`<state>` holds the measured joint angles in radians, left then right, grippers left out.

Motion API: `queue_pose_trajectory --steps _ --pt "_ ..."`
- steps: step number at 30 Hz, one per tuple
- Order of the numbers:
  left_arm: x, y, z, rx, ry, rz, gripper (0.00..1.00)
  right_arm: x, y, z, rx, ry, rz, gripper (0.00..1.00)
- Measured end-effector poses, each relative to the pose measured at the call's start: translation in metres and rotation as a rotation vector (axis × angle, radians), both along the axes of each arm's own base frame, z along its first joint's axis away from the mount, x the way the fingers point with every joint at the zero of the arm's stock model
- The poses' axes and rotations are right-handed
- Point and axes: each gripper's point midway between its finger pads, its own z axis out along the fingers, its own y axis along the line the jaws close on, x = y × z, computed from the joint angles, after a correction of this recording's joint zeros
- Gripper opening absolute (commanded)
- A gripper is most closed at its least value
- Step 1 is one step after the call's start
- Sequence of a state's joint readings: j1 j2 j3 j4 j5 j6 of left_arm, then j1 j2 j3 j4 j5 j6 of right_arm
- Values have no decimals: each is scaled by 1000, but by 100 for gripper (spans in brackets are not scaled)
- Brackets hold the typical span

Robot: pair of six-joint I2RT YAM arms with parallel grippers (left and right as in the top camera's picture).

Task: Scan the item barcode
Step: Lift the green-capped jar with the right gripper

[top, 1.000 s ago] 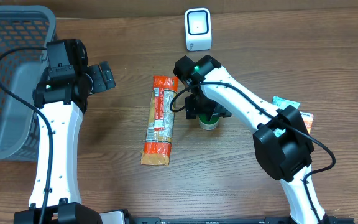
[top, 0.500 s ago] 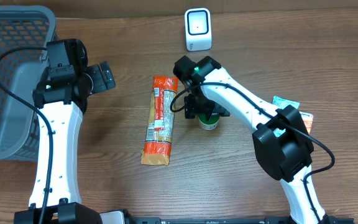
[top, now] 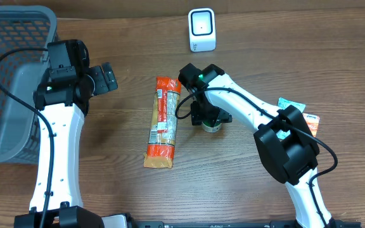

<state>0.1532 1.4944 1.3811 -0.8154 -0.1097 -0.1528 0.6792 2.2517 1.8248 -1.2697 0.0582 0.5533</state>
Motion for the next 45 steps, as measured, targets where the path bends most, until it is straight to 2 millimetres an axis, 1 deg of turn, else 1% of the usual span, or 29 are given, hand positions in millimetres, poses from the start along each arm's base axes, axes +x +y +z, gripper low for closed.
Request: queue_pose_trajectory --steps 7,20,27,31,43,45 --pt "0 0 0 0 0 0 100 1 15 -1 73 6 17 75" --pt "0 0 0 0 0 0 100 0 20 -1 100 13 32 75" --pt "0 0 0 0 0 0 100 3 23 -1 114 2 37 72" --pt "0 0 0 0 0 0 100 5 29 0 141 -2 64 70" --pt "0 0 0 0 0 0 100 12 36 0 172 -29 119 69" --pt "0 0 0 0 0 0 100 12 36 0 172 -29 126 71"
